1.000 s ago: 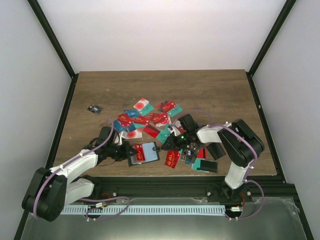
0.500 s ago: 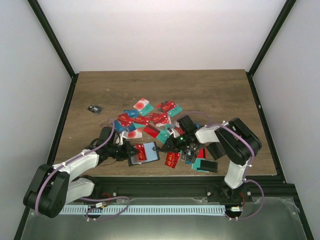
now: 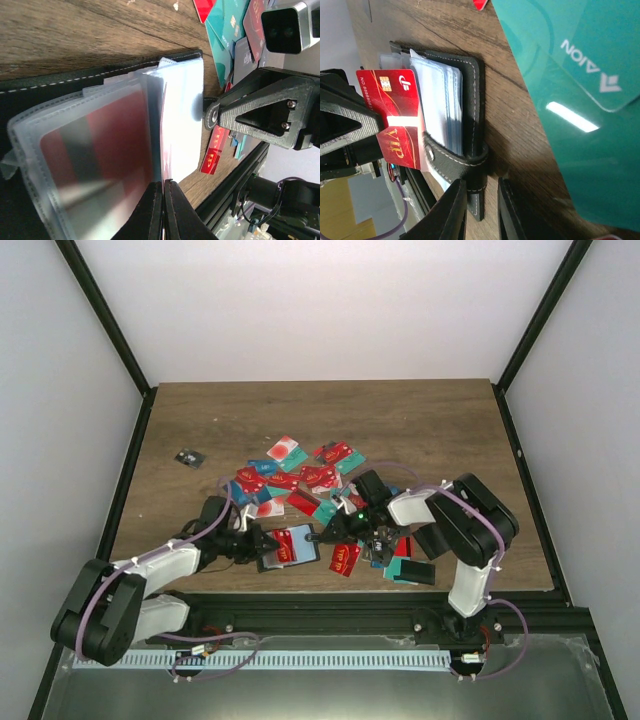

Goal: Put the credit cards into the card holder
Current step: Insert the credit card into the card holder.

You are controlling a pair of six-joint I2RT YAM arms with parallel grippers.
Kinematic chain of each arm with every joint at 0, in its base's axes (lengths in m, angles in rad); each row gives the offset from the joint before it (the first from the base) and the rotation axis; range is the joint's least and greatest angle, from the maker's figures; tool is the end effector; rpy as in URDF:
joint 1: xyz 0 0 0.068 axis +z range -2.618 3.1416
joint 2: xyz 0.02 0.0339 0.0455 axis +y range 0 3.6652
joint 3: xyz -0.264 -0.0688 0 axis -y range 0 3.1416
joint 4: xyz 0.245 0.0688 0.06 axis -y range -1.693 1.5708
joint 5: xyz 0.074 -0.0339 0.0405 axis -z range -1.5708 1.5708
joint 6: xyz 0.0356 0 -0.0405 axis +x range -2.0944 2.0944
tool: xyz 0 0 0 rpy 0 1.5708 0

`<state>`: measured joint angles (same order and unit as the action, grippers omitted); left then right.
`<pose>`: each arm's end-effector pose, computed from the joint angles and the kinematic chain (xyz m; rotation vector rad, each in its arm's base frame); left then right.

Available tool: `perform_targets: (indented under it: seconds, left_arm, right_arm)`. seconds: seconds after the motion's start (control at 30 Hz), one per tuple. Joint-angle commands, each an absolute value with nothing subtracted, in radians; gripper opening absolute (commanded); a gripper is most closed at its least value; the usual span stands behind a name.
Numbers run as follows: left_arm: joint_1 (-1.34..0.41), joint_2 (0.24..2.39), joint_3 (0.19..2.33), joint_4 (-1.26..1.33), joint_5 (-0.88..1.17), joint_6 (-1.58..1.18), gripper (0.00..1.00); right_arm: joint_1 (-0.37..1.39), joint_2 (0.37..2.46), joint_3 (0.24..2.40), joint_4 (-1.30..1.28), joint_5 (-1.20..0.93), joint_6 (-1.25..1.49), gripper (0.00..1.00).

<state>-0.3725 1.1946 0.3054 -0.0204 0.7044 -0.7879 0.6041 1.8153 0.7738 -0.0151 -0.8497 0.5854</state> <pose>0.1649 -0.0892 0.1268 -0.2204 2.6738 -1.3189 0.2378 0.1966 0.1036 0.3482 -2.7110 -1.4169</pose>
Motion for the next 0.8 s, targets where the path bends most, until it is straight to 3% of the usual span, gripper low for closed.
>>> perform_targets:
  seconds: [0.0,0.33,0.77]
  left_arm:
    - [-0.369,1.216,0.284,0.016,0.71,-0.81,0.04]
    - [-0.369,1.096,0.256,-0.073,0.617,-0.861,0.04]
    - [-0.368,1.193,0.223,0.109,0.708,-0.894,0.04]
  right_arm:
    - [0.617,1.837,0.811,-0.004,-0.867,0.591,0.2]
    - [0.62,1.844,0.793,0.022,-0.877,0.618,0.19]
    - [0.624,1.86,0.793,0.04,-0.891,0.627,0.19]
